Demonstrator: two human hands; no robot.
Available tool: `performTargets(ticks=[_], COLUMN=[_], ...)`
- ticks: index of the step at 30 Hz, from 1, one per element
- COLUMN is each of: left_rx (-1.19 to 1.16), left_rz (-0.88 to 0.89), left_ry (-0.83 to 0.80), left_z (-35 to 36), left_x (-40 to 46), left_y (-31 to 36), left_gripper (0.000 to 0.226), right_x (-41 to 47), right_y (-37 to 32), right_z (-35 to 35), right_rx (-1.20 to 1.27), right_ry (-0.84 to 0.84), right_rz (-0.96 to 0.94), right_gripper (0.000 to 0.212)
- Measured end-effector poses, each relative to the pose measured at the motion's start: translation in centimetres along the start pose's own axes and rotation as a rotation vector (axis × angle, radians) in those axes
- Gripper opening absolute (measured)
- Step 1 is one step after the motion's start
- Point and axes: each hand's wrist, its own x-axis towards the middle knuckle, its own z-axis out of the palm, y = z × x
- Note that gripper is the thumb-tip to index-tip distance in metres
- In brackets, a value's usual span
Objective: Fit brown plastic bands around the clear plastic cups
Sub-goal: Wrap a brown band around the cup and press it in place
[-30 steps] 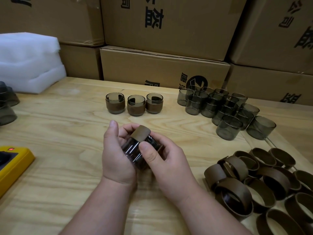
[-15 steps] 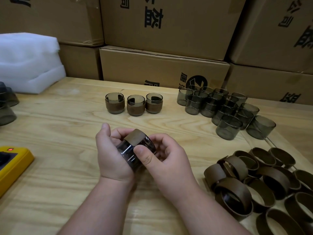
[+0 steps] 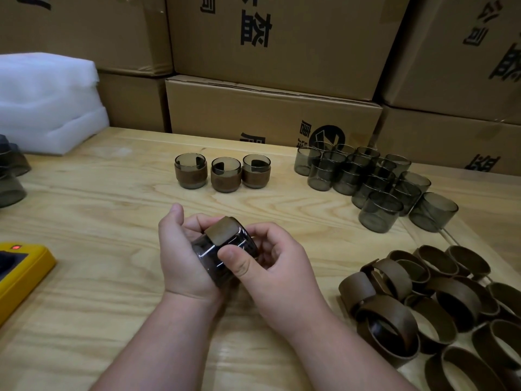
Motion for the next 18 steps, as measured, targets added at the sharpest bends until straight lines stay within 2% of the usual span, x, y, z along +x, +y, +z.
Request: performTargets(ticks=[7, 12, 18], left_rx=[-0.036, -0.109, -0.069], left_rz=[0.024, 0.035, 0.052], left_ry=[0.009, -0.064, -0.1], left_z=[0.13, 0.26, -0.01], left_x=[0.13, -0.07, -0.07], left_y=[-0.04, -0.23, -0.32], left_gripper=[0.06, 0.051, 0.048], right_x=[0.19, 0.29, 0.37], right_y=[-0.05, -0.14, -0.37], right_z=[-0.08, -0.09, -0.49], right_rx=[-0.088, -0.063, 0.035], right_ry=[0.153, 0.222, 0.18], right_rz=[0.023, 0.023, 0.075], right_gripper=[0.062, 0.063, 0.051])
